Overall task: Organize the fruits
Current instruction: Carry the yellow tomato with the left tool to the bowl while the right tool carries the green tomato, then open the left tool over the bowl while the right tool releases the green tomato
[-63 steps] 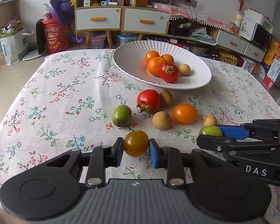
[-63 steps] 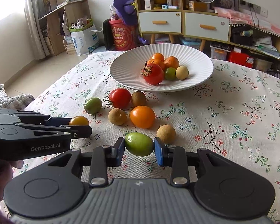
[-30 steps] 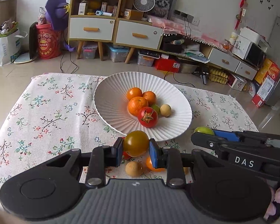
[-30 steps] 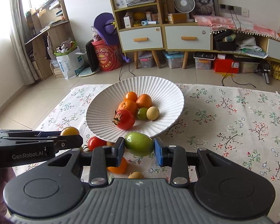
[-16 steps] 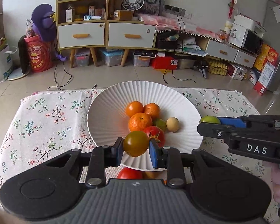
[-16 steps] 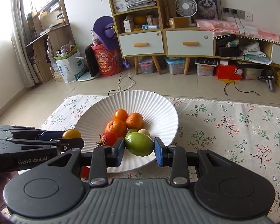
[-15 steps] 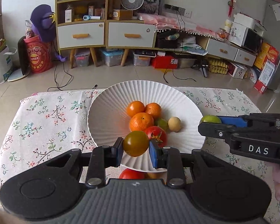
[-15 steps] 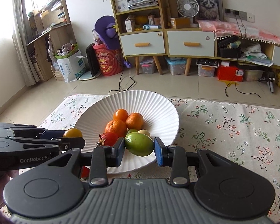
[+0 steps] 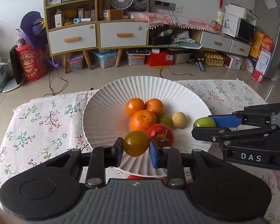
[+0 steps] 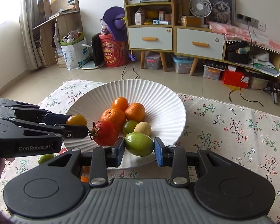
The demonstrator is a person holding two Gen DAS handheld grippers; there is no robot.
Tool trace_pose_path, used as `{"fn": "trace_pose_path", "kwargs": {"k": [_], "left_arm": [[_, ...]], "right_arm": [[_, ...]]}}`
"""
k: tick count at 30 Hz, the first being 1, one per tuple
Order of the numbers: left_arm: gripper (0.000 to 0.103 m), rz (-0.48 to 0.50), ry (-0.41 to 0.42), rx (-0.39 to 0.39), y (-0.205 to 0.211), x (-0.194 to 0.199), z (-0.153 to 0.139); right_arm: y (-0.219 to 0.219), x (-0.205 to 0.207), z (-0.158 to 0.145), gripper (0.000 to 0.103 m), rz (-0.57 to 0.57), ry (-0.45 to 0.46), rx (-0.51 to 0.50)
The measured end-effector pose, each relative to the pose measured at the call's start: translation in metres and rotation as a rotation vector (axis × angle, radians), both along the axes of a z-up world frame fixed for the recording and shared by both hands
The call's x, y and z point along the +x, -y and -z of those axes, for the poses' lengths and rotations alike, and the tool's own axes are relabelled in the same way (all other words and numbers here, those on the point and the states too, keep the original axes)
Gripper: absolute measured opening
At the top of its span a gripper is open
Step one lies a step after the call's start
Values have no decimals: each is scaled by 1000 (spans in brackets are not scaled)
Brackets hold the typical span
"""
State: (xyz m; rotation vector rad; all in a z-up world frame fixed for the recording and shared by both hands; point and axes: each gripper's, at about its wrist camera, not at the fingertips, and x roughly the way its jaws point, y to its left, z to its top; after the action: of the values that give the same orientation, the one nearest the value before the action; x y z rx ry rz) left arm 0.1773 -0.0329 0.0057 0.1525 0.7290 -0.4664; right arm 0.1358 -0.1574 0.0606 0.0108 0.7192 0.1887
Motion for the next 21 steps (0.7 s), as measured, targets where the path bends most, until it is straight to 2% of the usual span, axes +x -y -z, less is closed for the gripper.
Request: {"fn": "trace_pose_path", "kwargs": {"k": [7,16,21], "left_arm": [[25,-16,-24,-2,-2,4,5],[27,-20,-11,-9,-3,2,4],[35,-36,-1,-26,-5,1,-1]], "right_arm": [[-3,-1,0,31,-15,4,-13],[-4,-1,0,32,-25,5,-23],[-3,-3,-2,43,-27,10,-23]]}}
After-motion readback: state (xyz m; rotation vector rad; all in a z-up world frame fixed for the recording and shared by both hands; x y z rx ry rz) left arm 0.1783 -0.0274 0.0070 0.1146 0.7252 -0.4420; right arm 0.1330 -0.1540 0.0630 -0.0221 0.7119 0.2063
